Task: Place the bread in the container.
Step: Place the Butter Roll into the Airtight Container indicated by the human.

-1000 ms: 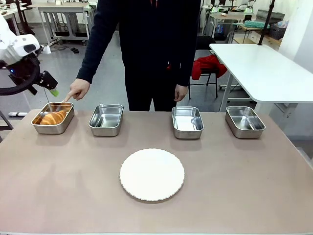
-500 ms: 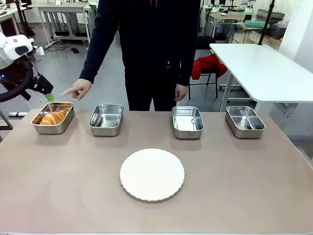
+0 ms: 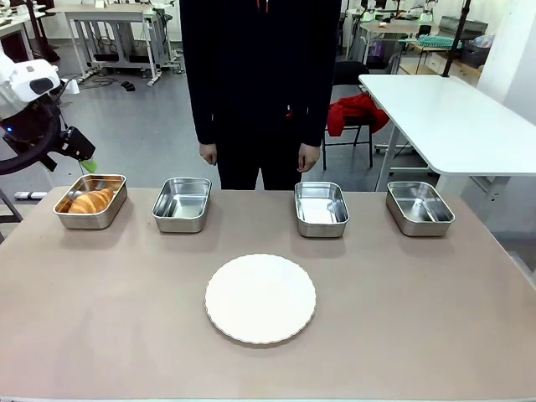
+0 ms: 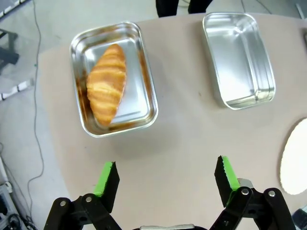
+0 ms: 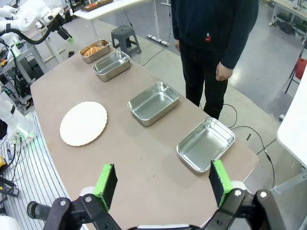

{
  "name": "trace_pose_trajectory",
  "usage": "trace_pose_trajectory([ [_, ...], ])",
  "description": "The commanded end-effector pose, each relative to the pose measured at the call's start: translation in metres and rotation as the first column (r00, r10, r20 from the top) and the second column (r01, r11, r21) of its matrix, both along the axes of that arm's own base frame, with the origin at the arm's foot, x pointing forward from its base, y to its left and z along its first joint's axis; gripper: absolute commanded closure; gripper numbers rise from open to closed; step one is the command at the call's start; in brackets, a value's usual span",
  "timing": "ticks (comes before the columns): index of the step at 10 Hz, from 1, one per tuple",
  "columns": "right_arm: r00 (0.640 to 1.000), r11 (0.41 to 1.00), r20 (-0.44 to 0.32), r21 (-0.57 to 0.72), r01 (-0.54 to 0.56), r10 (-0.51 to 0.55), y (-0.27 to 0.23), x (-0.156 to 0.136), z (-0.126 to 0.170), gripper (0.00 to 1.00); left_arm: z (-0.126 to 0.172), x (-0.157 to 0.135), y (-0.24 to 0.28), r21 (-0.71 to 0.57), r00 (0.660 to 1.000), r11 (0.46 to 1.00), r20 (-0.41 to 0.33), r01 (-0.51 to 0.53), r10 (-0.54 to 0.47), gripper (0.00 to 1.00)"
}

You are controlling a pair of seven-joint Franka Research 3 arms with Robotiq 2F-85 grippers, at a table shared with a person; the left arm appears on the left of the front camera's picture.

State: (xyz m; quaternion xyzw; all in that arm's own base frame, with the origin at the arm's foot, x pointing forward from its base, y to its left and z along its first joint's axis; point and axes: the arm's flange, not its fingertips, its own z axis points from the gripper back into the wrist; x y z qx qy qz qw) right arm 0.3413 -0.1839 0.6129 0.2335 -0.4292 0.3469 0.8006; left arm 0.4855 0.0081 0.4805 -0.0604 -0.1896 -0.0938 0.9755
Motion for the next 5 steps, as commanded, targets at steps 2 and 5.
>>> trace_pose_trajectory([
  [2,1.0,1.0,0.028,0.019,-0.011,0.011,0.001,0.0,0.001,0.0,0.007,-0.063,-0.027,-0.015,1.0,1.0,0.018,-0.024,0.024,0.0],
  [5,1.0,1.0,0.028,0.019,-0.011,0.011,0.001,0.0,0.001,0.0,-0.004,-0.108,-0.051,-0.038,1.0,0.999,0.026,0.013,-0.012,0.0],
])
